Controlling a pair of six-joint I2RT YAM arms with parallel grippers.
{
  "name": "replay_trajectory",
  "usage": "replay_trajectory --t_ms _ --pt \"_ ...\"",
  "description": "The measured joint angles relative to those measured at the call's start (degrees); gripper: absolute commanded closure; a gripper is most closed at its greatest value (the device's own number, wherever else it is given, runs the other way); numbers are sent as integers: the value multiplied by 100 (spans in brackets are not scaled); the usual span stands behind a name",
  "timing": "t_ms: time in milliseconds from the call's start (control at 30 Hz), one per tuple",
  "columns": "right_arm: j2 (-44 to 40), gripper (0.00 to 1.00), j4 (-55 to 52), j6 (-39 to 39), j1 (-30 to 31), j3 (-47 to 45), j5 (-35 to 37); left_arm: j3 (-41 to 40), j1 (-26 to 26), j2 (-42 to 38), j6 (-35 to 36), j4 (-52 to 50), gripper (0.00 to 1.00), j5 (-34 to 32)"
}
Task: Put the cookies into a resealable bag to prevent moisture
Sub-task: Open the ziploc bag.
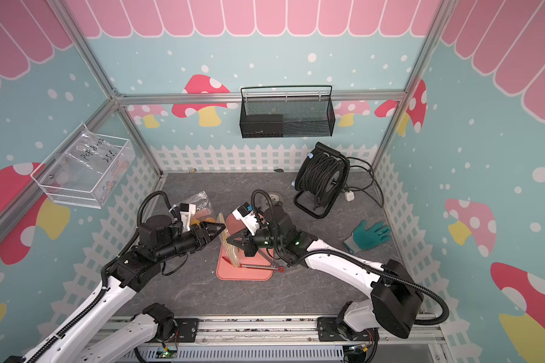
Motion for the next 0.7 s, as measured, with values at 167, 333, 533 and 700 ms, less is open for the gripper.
replay_trajectory --t_ms 167,333,533,700 --pt "79 100 22 0 -96 63 -264 -2 0 323 -59 328 59 221" --pt "85 100 37 0 -195 107 -446 4 0 468 -76 413 86 365" --pt "92 100 131 4 -221 107 -522 85 0 490 0 446 100 459" --pt "85 96 177 42 -284 57 -474 278 4 669 157 273 100 463"
